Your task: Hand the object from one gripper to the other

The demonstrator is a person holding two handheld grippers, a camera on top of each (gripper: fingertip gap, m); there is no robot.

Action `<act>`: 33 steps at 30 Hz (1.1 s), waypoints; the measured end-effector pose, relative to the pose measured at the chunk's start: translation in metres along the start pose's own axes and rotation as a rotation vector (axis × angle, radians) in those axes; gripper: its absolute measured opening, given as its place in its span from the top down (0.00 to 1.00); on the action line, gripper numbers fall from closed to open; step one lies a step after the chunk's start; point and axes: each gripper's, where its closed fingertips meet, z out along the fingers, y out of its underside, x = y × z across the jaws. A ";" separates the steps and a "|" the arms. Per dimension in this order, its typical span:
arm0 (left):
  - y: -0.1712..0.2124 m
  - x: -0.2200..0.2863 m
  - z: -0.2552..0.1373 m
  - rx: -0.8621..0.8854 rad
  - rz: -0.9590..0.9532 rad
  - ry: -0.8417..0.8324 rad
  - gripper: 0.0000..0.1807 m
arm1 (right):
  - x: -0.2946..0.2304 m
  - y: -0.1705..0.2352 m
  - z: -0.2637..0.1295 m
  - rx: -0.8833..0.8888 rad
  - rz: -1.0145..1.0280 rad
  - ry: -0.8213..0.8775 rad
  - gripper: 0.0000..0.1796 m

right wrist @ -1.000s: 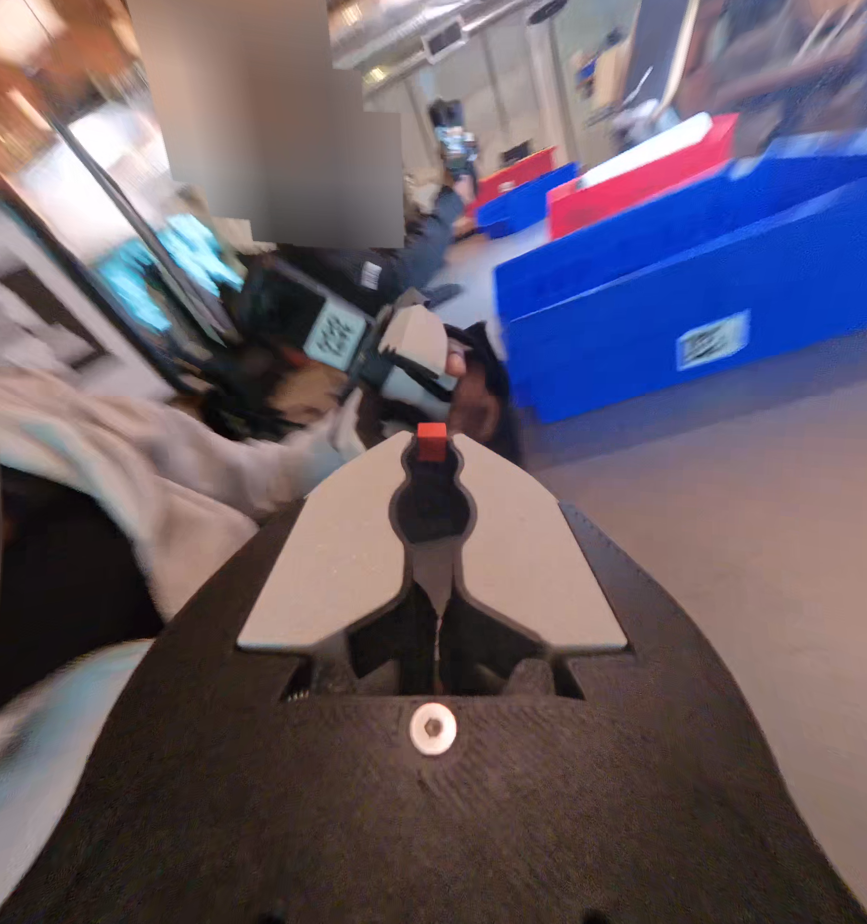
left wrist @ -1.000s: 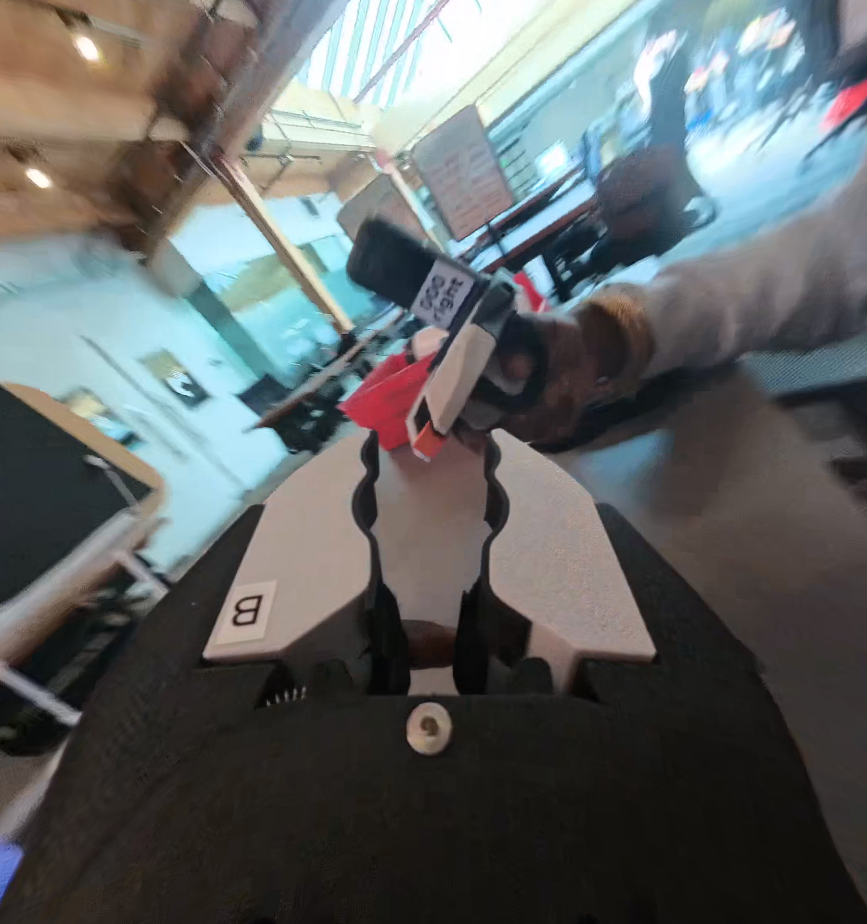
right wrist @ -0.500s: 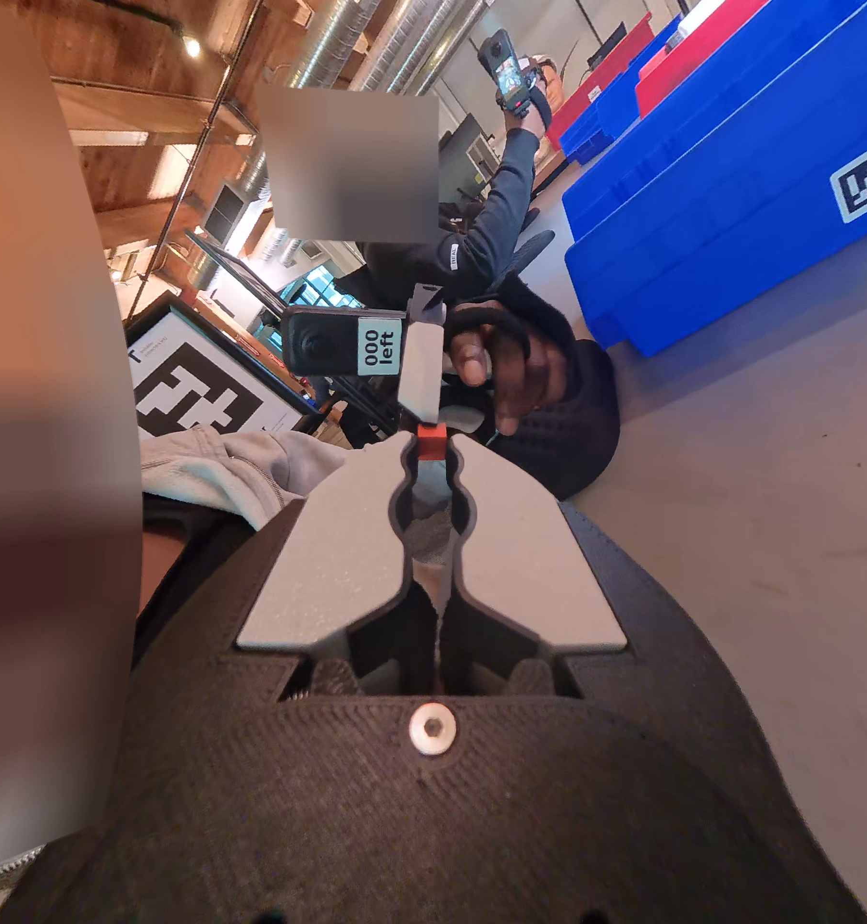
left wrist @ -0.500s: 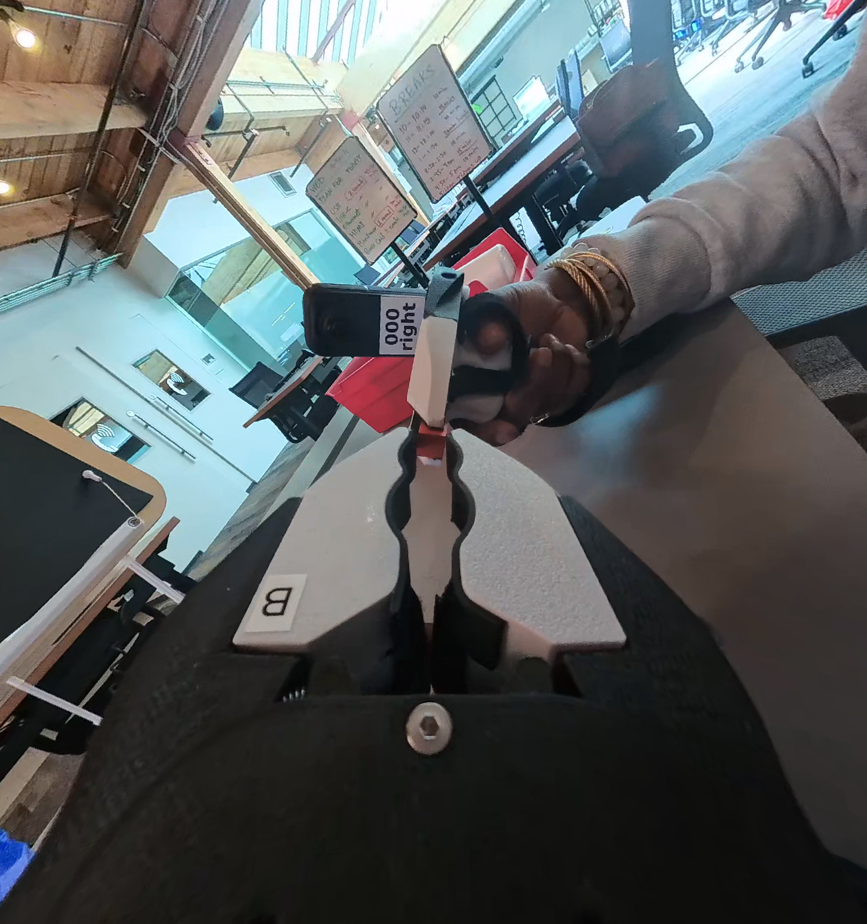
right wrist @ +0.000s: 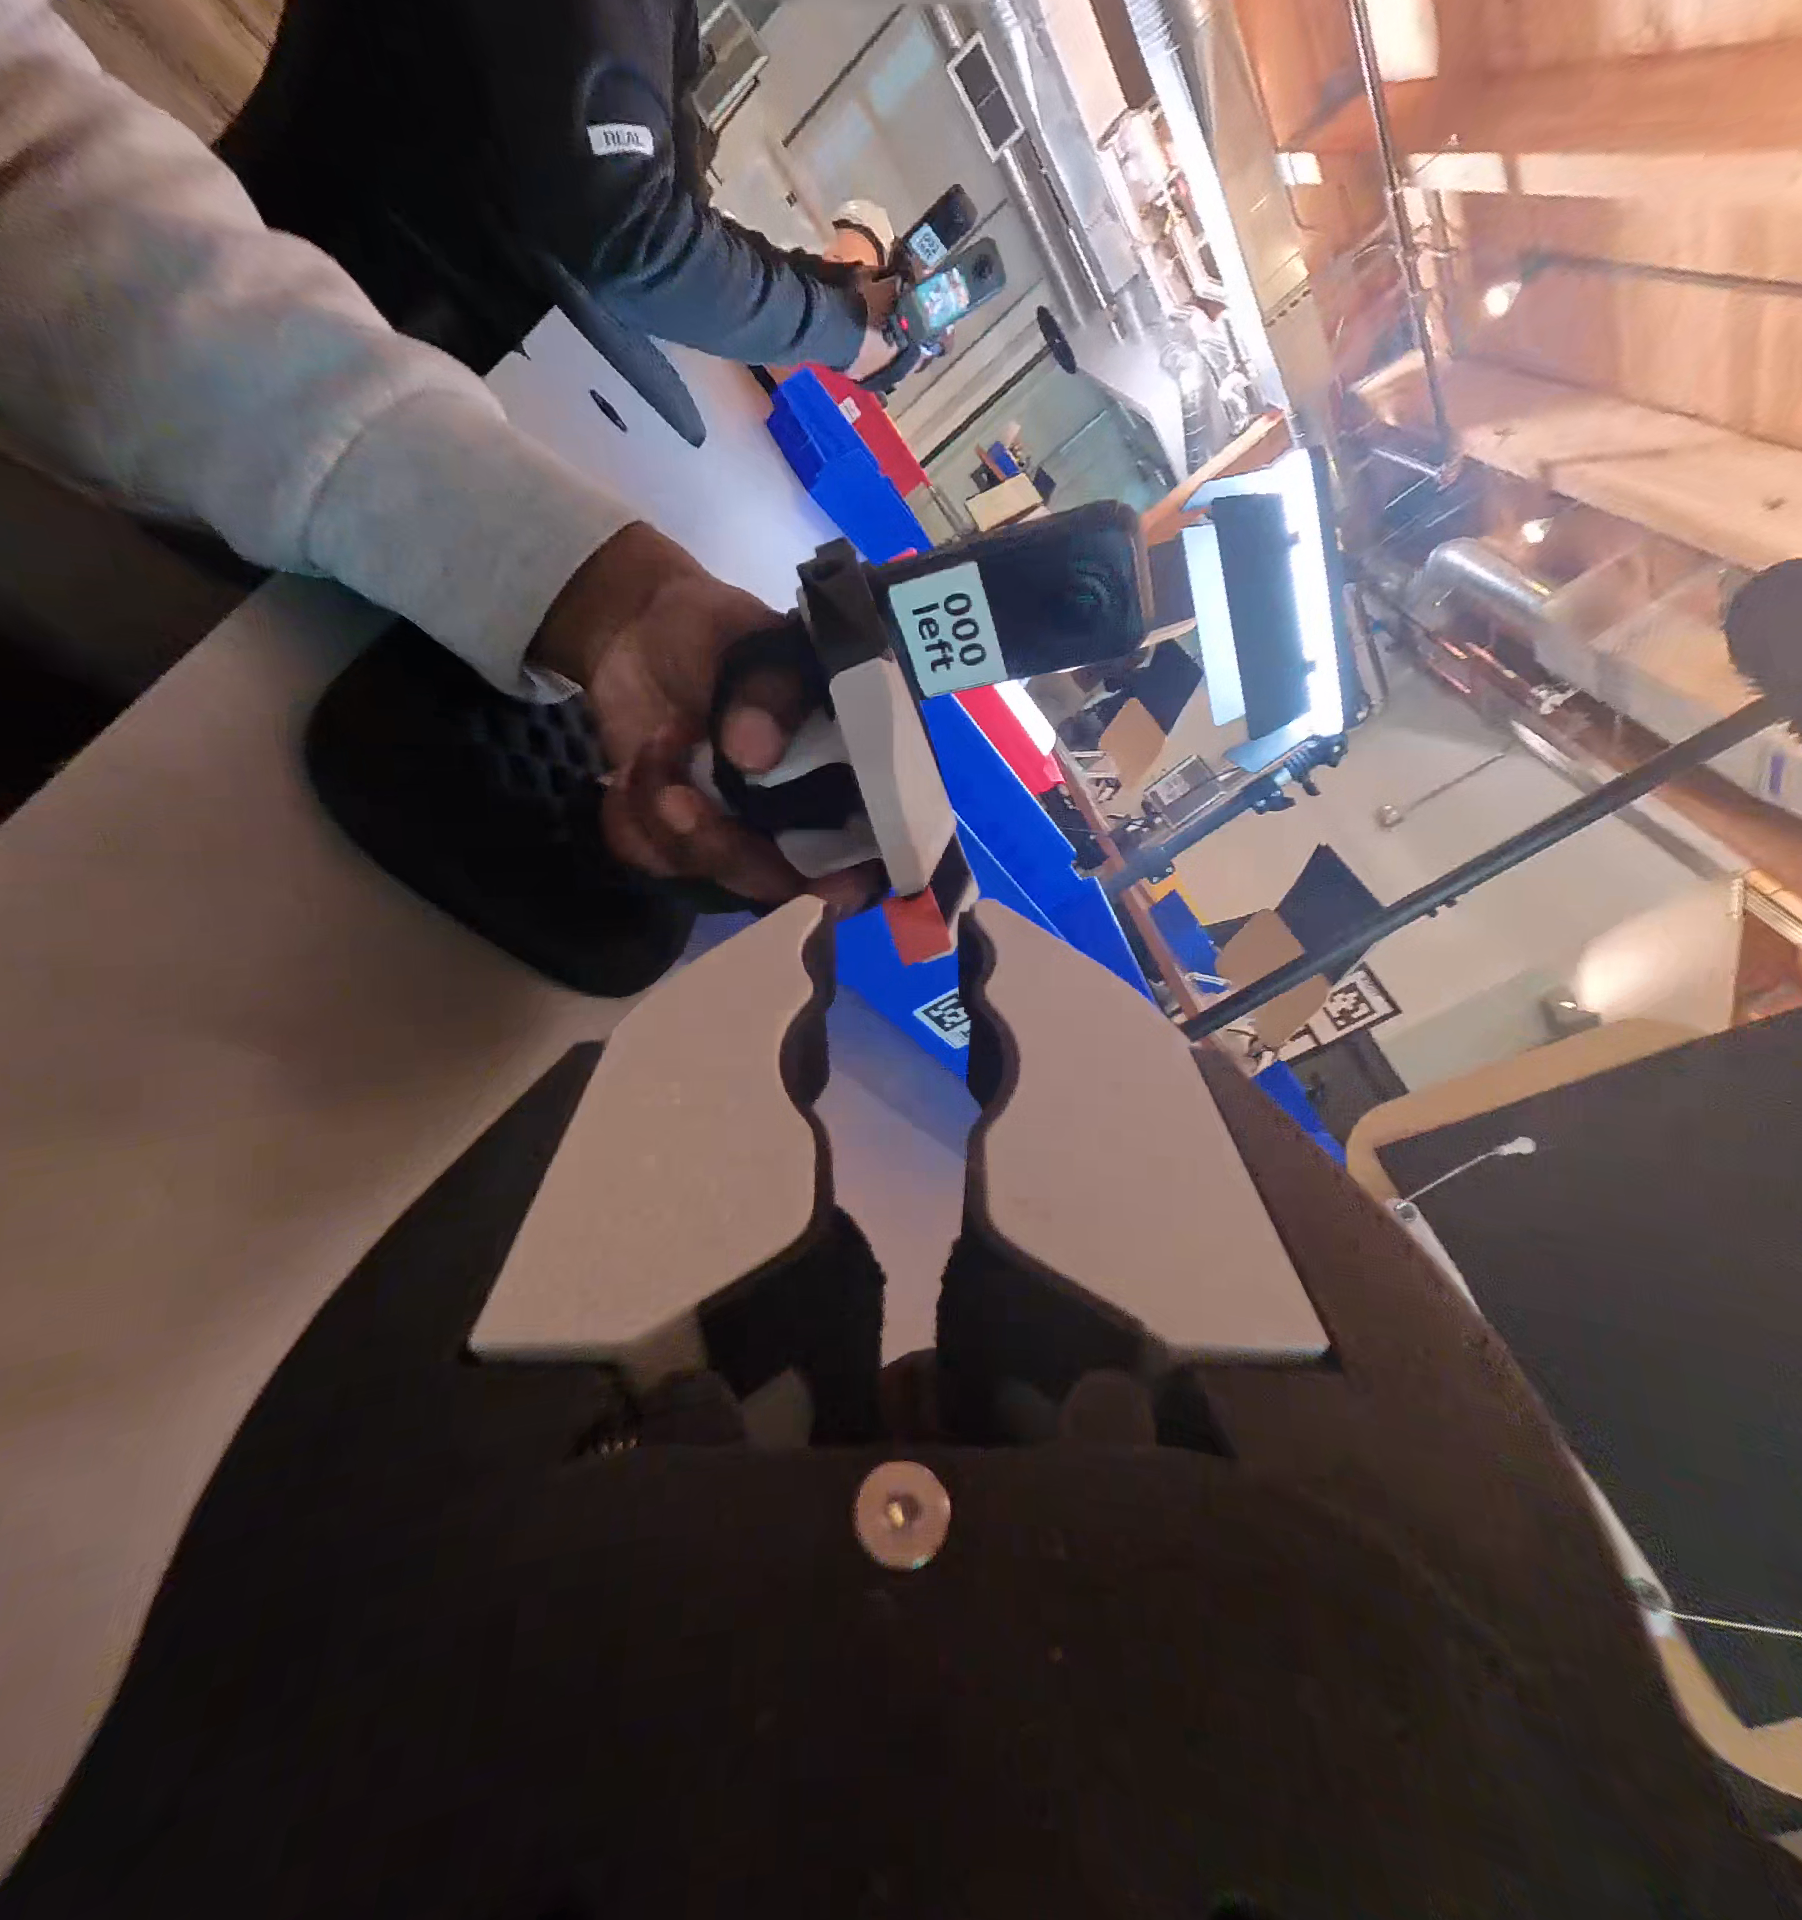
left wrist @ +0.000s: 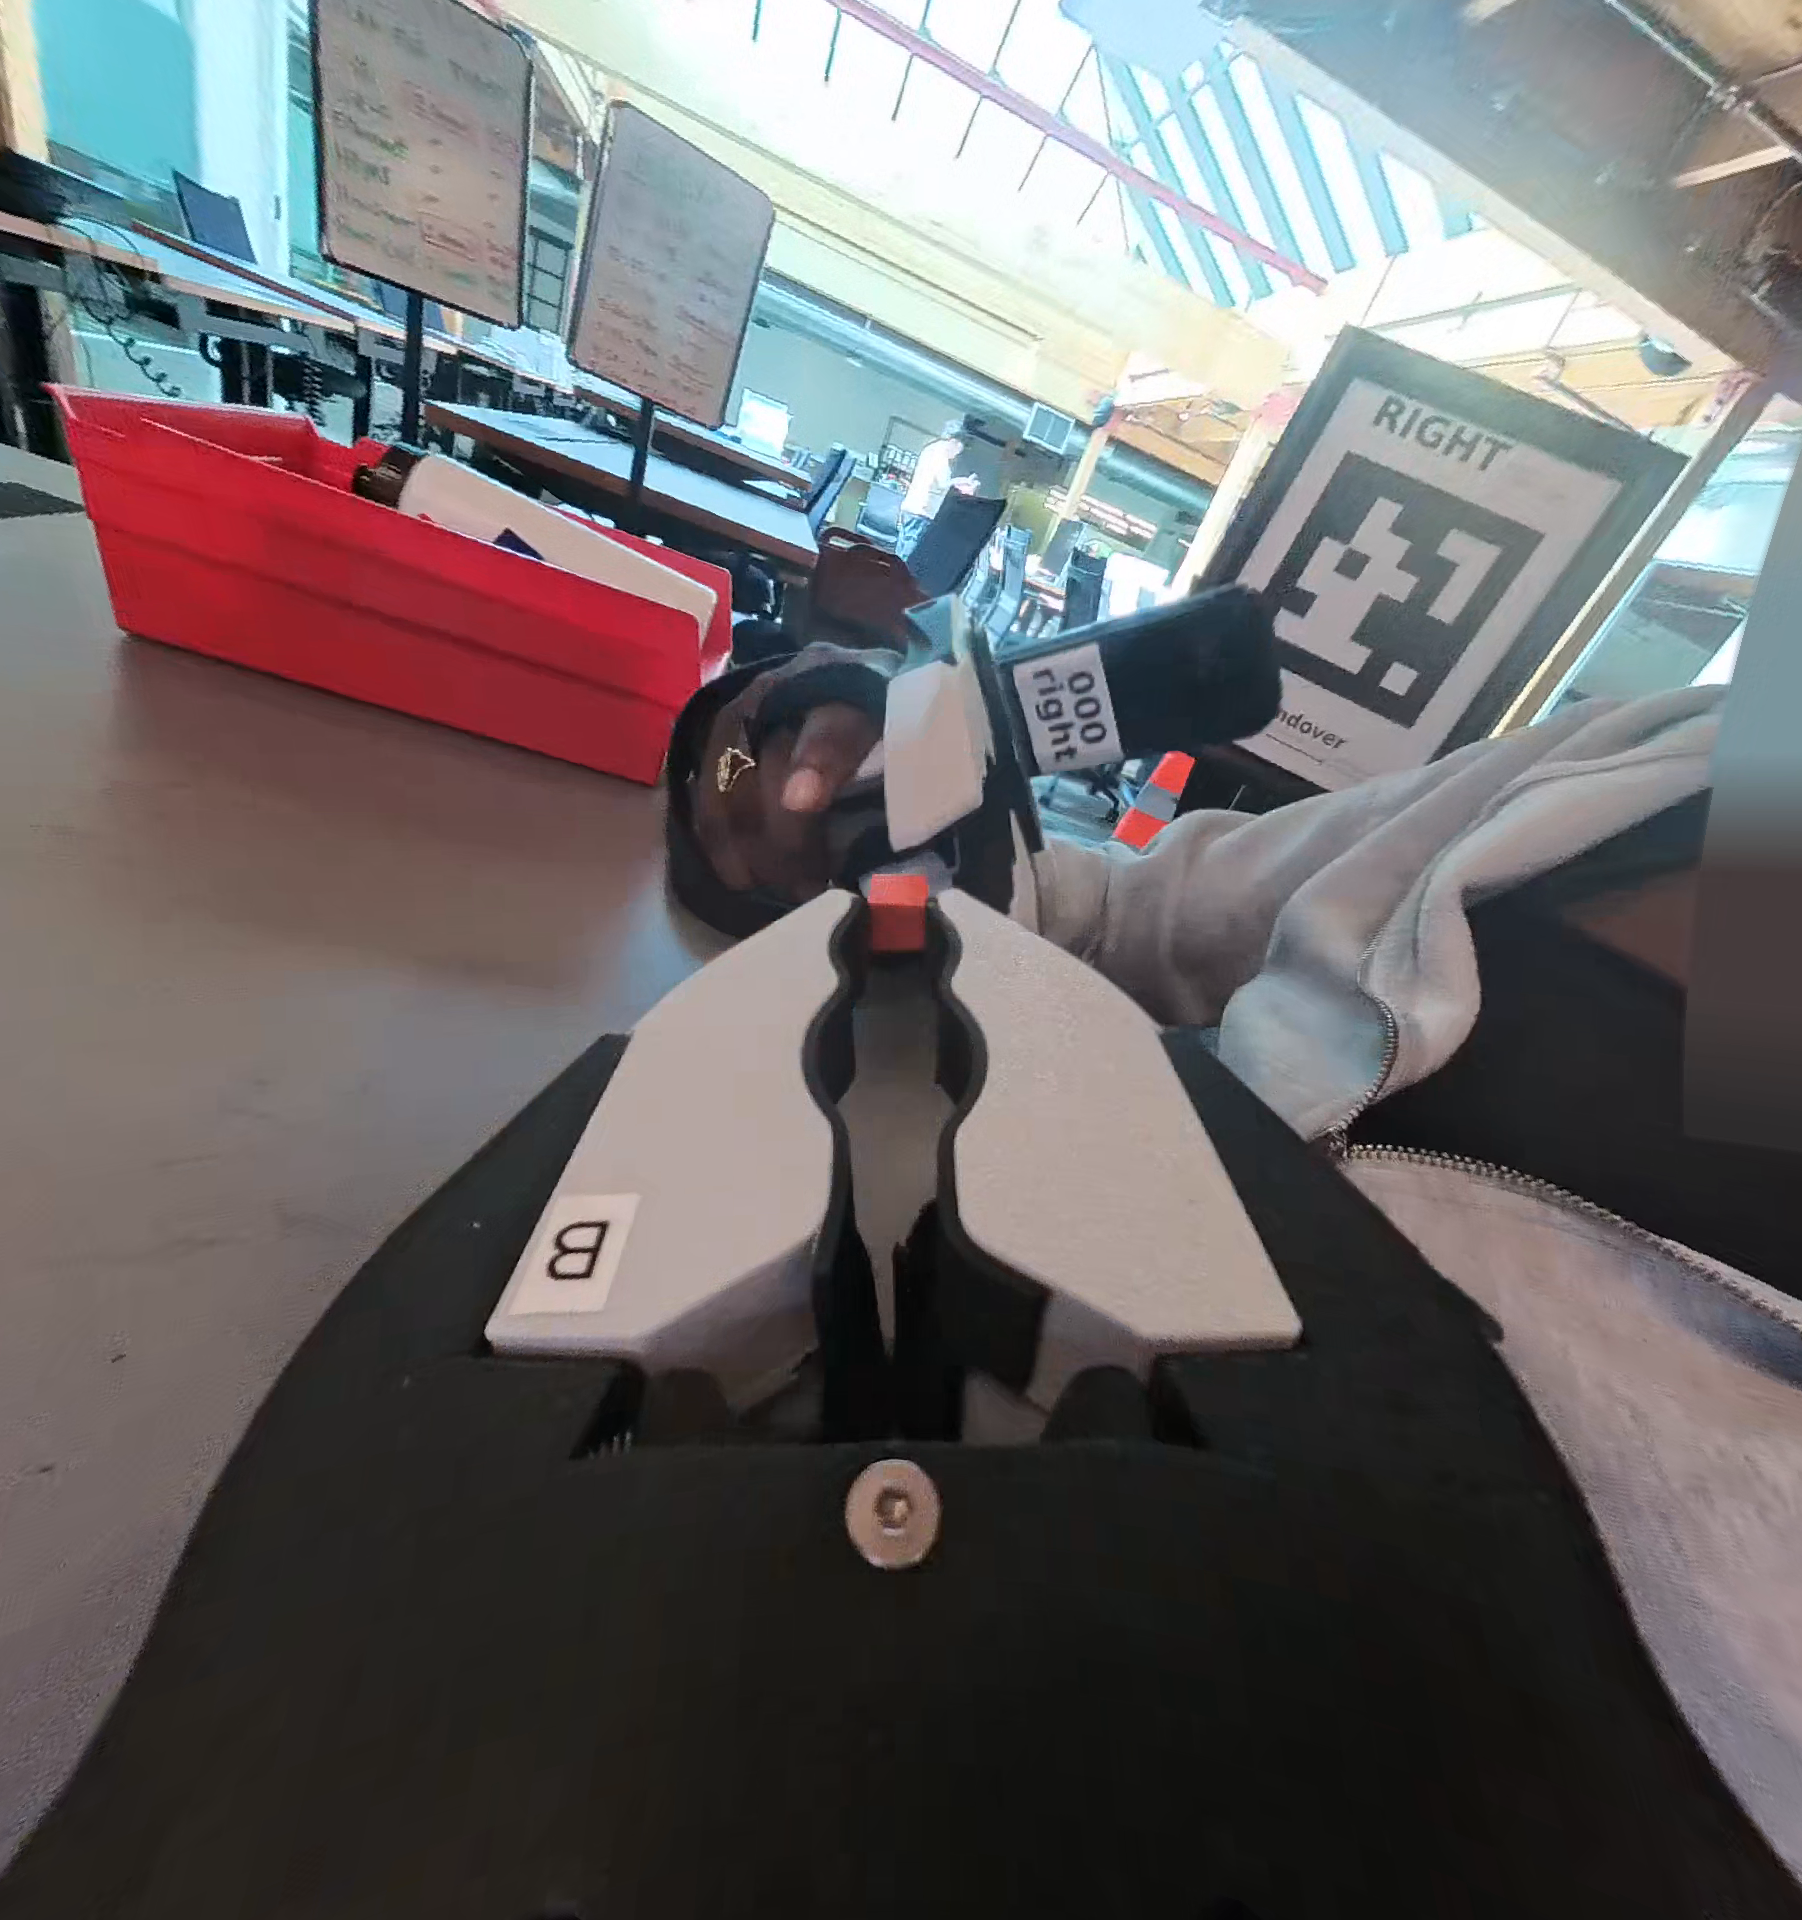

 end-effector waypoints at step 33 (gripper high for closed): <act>0.001 -0.010 0.008 -0.131 1.073 -0.383 0.90 | 0.005 0.008 -0.001 0.123 1.590 -0.530 0.95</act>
